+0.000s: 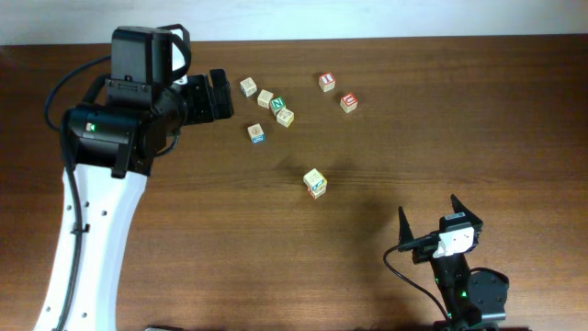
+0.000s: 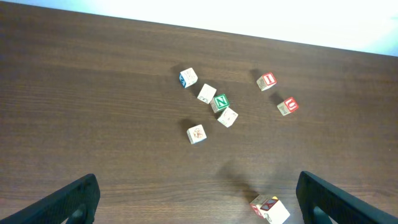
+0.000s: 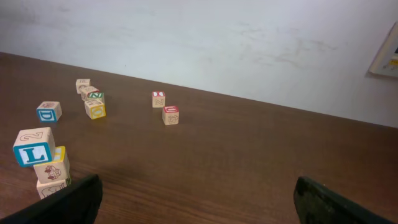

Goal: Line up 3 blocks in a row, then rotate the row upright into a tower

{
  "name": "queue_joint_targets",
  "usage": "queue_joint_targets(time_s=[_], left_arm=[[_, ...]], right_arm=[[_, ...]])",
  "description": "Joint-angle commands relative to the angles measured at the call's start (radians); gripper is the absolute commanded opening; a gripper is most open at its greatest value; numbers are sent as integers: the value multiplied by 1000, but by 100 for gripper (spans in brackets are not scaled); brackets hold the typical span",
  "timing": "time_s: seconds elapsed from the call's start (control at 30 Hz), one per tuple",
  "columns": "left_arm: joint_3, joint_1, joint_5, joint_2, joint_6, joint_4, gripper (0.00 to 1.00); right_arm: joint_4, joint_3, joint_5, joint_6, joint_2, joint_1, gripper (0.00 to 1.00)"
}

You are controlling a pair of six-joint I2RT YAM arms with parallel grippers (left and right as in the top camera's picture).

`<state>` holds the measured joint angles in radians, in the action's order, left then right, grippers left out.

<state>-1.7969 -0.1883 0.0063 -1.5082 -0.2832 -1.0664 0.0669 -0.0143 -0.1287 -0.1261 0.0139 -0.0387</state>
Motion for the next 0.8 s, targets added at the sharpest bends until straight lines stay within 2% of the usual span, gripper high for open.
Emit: queue_joint_targets(time_s=[0.0, 0.27, 0.37, 0.5, 0.67, 0.7, 0.77], left_arm=[[0, 2, -10, 11, 12, 1, 99], [0, 2, -17, 11, 13, -3, 99], [11, 2, -90, 12, 13, -13, 99], [120, 2, -154, 95, 29, 15, 99], [404, 2, -118, 262, 220, 235, 99], [504, 2, -98, 316, 269, 319, 99], [682, 5, -97, 414, 281, 472, 99]], right_arm=[[1, 9, 9, 11, -10, 6, 98], [1, 9, 9, 11, -10, 6, 98], [1, 9, 9, 11, -10, 6, 98], [1, 9, 9, 11, -10, 6, 98], [1, 9, 9, 11, -10, 6, 98], [1, 9, 9, 11, -10, 6, 98], [1, 9, 9, 11, -10, 6, 98]])
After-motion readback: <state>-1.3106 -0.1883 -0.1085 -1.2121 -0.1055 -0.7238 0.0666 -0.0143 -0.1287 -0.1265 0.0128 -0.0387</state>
